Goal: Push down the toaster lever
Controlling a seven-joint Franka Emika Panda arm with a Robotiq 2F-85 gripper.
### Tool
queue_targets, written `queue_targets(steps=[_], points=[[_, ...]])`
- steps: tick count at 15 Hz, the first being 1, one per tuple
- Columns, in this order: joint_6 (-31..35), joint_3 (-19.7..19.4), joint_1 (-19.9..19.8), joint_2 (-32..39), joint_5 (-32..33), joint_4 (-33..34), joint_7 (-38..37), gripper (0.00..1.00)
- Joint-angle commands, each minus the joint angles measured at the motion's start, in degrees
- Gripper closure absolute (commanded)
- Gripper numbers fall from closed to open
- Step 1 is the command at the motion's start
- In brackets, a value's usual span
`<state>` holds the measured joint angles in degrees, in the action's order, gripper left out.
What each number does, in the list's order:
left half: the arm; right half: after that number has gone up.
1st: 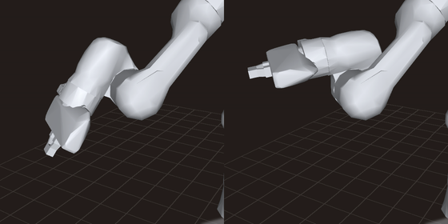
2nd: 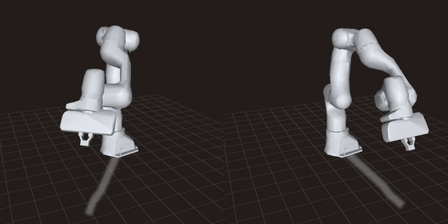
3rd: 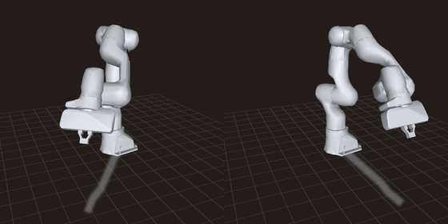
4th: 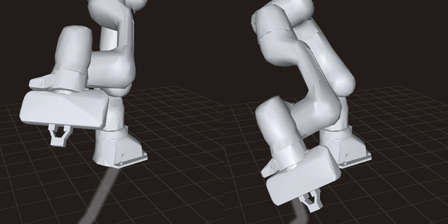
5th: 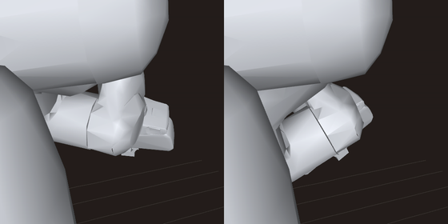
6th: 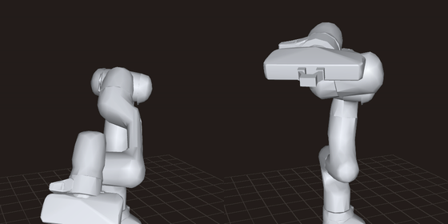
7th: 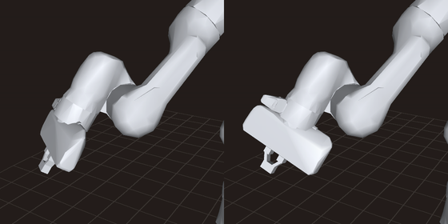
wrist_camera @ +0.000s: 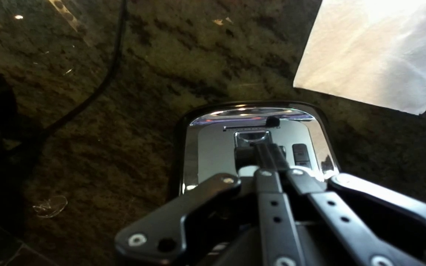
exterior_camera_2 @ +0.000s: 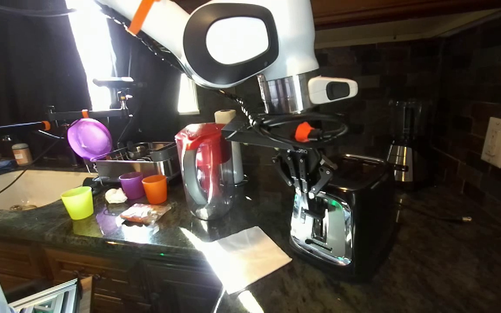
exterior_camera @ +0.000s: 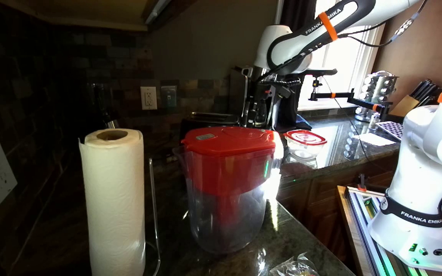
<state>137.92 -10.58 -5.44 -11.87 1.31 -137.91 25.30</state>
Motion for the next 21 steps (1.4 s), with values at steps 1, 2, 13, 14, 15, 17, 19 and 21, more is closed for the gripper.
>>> queue_targets(steps=[1,2,13,14,15,17,19,21], points=[[1.23,-0.84,0.62,1.56,-2.75,0.4,3.16,1.0],[1.22,-0.82,0.58,1.77,-2.98,0.42,3.46,1.0],[1.48,-0.81,0.18,3.33,-3.93,0.4,5.41,1.0],[1.64,-0.88,0.16,3.37,-3.96,0.37,5.59,1.0],[2.33,-0.94,0.15,3.38,-3.93,0.19,5.85,1.0],[2.9,-1.15,0.31,3.4,-4.8,-0.01,7.13,1.0],[2.87,-1.34,0.38,3.52,-5.62,-0.03,8.29,1.0],[3.07,-1.5,0.5,3.44,-6.81,-0.15,9.58,1.0]])
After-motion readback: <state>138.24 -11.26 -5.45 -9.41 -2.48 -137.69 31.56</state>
